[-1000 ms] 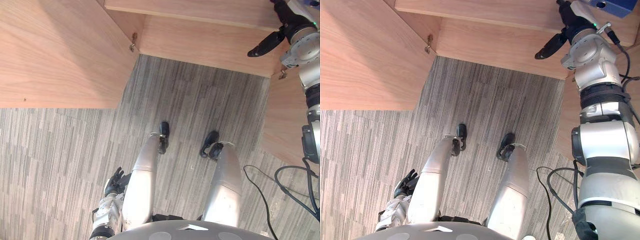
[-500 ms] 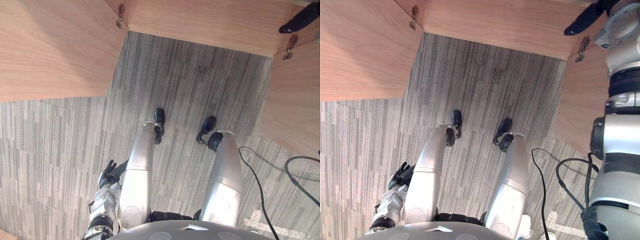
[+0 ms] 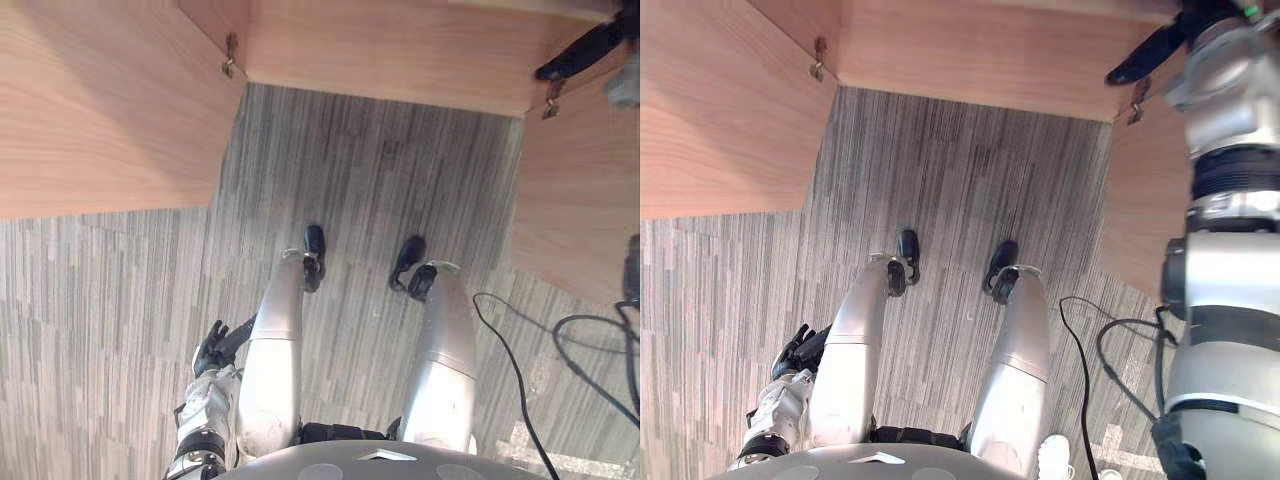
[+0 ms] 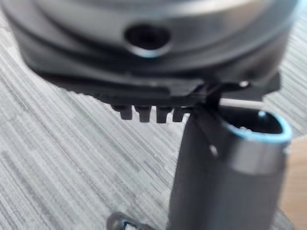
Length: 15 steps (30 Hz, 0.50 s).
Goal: Walk over to the cabinet, pick up the folder, carry it to the office cabinet, place the folder inside the office cabinet, then close the office cabinet door
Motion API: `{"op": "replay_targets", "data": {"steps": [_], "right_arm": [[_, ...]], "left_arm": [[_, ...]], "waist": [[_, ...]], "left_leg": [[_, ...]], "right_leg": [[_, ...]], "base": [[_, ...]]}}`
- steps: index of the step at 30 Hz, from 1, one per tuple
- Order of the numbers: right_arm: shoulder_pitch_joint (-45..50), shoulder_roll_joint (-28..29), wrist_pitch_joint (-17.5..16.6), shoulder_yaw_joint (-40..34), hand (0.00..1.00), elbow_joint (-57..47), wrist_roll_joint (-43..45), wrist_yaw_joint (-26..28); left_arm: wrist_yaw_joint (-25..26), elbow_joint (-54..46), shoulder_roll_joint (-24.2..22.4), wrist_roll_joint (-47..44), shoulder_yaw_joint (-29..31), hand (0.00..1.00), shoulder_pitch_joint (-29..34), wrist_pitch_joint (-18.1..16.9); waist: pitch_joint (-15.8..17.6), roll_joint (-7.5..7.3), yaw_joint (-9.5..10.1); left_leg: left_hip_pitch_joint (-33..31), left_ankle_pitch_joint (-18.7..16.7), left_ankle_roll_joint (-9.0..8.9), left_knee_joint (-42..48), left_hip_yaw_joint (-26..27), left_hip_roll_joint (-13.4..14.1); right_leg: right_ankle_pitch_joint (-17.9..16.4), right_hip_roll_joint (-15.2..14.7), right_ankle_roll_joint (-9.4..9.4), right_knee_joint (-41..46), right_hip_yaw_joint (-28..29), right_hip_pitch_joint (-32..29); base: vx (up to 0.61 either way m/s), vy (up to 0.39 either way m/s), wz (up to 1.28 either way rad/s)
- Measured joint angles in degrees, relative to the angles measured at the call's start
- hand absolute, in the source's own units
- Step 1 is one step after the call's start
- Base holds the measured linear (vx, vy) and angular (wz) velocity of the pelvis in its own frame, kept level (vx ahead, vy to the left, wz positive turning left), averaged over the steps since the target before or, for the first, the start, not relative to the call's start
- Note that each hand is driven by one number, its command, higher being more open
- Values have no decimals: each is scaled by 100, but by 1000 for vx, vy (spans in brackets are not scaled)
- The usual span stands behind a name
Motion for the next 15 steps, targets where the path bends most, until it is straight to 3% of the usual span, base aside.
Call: {"op": "replay_targets", "data": {"steps": [6, 10, 15], "right_arm": [[913, 626, -10, 300, 100, -48, 74, 37], [1637, 1103, -12, 716, 100, -47, 172, 68], [2618, 1729, -20, 1137, 100, -45, 167, 205]], "left_arm": [[79, 22, 39, 45, -271, 100, 29, 5], [171, 140, 61, 75, -364, 100, 71, 8], [185, 251, 94, 322, -457, 100, 112, 34]], "waist": [[-67, -2, 36], [-374, -12, 43], [-1062, -67, -11]], "left_leg": [[1270, 258, -96, -1023, -48, -12], [2126, 361, -166, -1670, -76, 12], [3099, 455, -231, -2454, -124, 116]], "right_leg": [[157, 109, -19, -911, -335, 1311], [231, 240, -1, -1501, -527, 2177], [342, 460, 49, -2383, -837, 3249]], "base": [[30, -12, -2], [171, -18, -5], [177, -27, -2]]}}
